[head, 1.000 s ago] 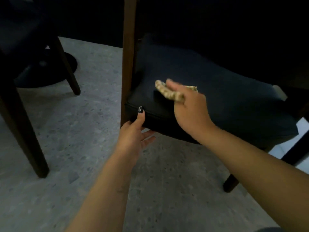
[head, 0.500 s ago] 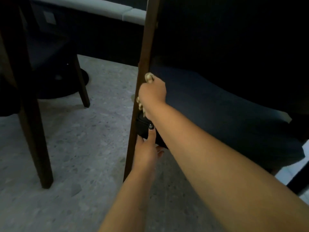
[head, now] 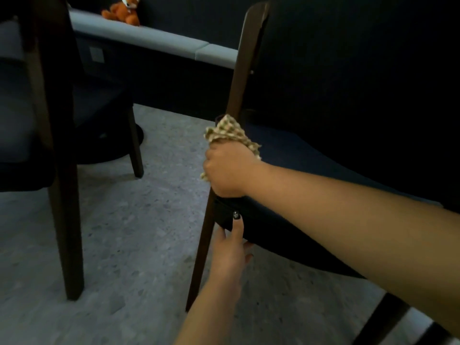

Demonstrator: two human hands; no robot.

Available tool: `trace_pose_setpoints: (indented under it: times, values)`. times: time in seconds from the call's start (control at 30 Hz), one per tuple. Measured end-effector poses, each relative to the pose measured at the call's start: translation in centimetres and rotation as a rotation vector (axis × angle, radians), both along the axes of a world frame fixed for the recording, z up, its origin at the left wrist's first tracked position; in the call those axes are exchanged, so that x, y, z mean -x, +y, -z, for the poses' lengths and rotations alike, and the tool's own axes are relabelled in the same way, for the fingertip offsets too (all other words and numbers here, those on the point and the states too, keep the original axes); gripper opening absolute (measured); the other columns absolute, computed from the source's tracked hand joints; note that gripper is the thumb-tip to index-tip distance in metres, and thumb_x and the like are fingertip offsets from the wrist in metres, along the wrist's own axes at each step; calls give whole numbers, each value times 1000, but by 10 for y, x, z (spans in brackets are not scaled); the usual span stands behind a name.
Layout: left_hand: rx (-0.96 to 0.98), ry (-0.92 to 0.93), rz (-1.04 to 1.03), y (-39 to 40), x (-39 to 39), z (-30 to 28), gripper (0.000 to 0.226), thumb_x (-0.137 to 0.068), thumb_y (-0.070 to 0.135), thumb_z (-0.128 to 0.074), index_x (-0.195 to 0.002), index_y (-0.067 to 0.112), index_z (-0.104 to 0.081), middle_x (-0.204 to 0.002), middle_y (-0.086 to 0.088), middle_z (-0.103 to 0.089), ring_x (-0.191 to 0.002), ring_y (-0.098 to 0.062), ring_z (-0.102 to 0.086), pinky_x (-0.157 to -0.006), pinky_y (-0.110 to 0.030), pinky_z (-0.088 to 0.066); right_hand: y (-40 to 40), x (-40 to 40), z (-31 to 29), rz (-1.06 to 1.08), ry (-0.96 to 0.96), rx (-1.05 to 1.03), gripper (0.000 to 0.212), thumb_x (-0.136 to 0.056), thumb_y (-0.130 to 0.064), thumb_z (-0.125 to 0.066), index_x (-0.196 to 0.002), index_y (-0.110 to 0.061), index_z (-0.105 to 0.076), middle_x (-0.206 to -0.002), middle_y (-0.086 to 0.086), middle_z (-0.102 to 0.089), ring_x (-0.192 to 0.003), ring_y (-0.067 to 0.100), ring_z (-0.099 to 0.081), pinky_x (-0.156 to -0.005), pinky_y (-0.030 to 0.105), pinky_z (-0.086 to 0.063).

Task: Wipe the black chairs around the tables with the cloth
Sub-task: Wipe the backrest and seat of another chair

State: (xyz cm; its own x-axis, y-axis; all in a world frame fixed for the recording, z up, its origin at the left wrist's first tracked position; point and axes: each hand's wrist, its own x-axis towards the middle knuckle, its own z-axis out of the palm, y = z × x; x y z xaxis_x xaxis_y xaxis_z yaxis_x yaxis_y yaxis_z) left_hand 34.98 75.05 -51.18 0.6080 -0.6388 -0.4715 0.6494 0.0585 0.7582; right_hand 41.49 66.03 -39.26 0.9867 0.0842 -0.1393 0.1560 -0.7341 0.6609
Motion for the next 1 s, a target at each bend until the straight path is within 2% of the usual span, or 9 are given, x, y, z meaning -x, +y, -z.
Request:
trace_pose_setpoints:
  times: [0.13,0.2,0.33,0.47,0.6,0.7,0.77,0.87,1.0]
  values:
    - [7,-18,9,0,0,0,61,-94,51,-50,-149,30,-34,-128,2,-62,-90,-10,-67,-76,-28,-49,-2,-13,-19,96,-123,69,40,-96,-28,-34,-103,-12,-69,-107,10,-66,-105,30,-55,-94,39,-38]
    - [12,-15,2,1,2,0,60,-94,50,-50,-149,32,-33,-127,3,-62,-96,-13,-68,-82,-30,-49,-7,-32,-50,269,-326,205,43,-94,-30,-35,-115,-7,-64,-124,21,-56,-124,41,-42,-106,51,-26]
    - [-3,-6,18,2,-1,2,65,-93,51,-52,-150,29,-30,-128,2,-61,-95,-12,-68,-82,-31,-52,0,-57,-58,541,-485,106,51,-92,-37,-36,-123,-4,-59,-141,25,-41,-138,47,-17,-113,57,-2]
    - [3,-44,80,8,-7,0,64,-89,55,-54,-146,31,-38,-122,4,-66,-88,-9,-72,-74,-30,-53,-9,-35,-32,220,-289,143,42,-96,-26,-32,-105,-6,-68,-111,18,-63,-116,38,-46,-112,51,-19]
    - [9,-41,88,9,-11,1,56,-92,50,-55,-142,27,-45,-106,6,-73,-83,-12,-73,-72,-30,-50,-12,16,3,7,-34,-429,40,-100,-26,-33,-113,-7,-66,-121,8,-63,-122,25,-47,-112,32,-18]
    - [-4,-75,95,8,-12,4,53,-94,47,-54,-141,25,-46,-97,9,-76,-83,-13,-74,-70,-29,-50,-5,59,20,135,-205,-964,38,-97,-25,-39,-120,-6,-61,-127,10,-58,-122,21,-45,-106,28,-24]
    - [-17,-76,89,7,-13,7,50,-96,43,-55,-141,24,-46,-101,8,-75,-85,-13,-74,-72,-29,-51,1,76,32,228,-317,-1123,39,-96,-21,-45,-132,-12,-54,-136,6,-53,-126,14,-39,-108,25,-21]
    - [-38,-80,92,7,-15,11,44,-99,31,-53,-142,21,-47,-105,4,-74,-87,-13,-73,-73,-28,-52,9,77,43,258,-275,-907,56,-92,-20,-51,-146,-14,-36,-155,1,-28,-144,12,-18,-118,39,0]
    - [-60,-92,76,6,-13,10,41,-99,31,-53,-137,15,-51,-106,0,-74,-84,-13,-74,-72,-27,-52,9,73,50,291,-262,-731,67,-92,-10,-43,-152,-9,-13,-161,4,-5,-147,16,4,-118,40,4]
